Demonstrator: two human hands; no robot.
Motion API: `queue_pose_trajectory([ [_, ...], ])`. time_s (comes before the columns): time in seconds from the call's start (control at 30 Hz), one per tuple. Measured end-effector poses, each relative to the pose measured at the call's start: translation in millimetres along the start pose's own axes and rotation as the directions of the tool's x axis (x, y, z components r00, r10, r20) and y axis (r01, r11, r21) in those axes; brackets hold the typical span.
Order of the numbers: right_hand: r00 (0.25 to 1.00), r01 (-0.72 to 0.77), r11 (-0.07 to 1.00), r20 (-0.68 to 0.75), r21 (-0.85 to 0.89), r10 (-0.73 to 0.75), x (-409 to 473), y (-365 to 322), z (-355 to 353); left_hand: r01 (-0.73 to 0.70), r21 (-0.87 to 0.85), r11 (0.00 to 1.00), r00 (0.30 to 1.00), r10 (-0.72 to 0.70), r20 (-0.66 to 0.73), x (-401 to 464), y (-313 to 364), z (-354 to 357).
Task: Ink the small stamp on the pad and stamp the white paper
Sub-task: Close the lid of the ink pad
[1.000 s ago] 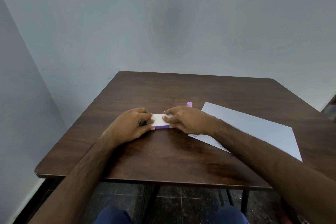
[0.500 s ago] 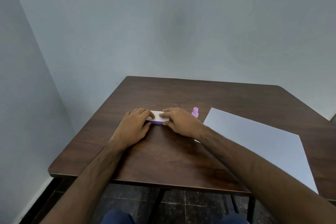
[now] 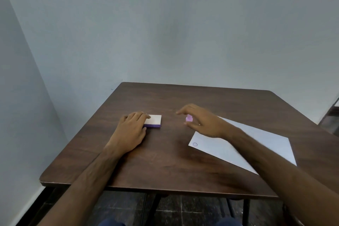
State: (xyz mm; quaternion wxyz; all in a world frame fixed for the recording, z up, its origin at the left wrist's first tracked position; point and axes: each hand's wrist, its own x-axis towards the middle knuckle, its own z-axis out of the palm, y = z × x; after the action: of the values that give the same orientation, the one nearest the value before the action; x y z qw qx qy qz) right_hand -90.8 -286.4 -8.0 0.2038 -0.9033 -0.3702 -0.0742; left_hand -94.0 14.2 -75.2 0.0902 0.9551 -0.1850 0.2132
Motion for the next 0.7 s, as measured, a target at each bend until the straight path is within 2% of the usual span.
queue_pose_trajectory([
  [0.1,0.989,-0.149,0.986,0.009,-0.079,0.15,-50,31,-24,-0.09,0.028,0.996,0.996,0.091,-0.021,7,21,-2],
  [0.17,0.962,-0.262,0.958,0.045,-0.117,0.268,-79,50,-34,-0.108,-0.061,0.992,0.994,0.109,0.001,17,42,2],
  [0.27,0.937,-0.321,0.941,0.105,-0.111,0.332,-109,69,-42,-0.042,-0.231,0.972,0.994,0.064,0.09,42,75,14],
  [0.43,0.905,-0.375,0.925,0.192,-0.065,0.381,-134,81,-34,0.117,-0.359,0.926,0.984,-0.059,0.17,83,113,28],
  [0.57,0.889,-0.392,0.916,0.221,-0.088,0.402,-140,82,-27,0.07,-0.237,0.969,0.979,-0.021,0.203,101,120,35],
  [0.7,0.859,-0.396,0.881,0.236,-0.259,0.455,-136,85,-27,0.076,-0.155,0.985,0.985,-0.051,0.164,108,114,37],
])
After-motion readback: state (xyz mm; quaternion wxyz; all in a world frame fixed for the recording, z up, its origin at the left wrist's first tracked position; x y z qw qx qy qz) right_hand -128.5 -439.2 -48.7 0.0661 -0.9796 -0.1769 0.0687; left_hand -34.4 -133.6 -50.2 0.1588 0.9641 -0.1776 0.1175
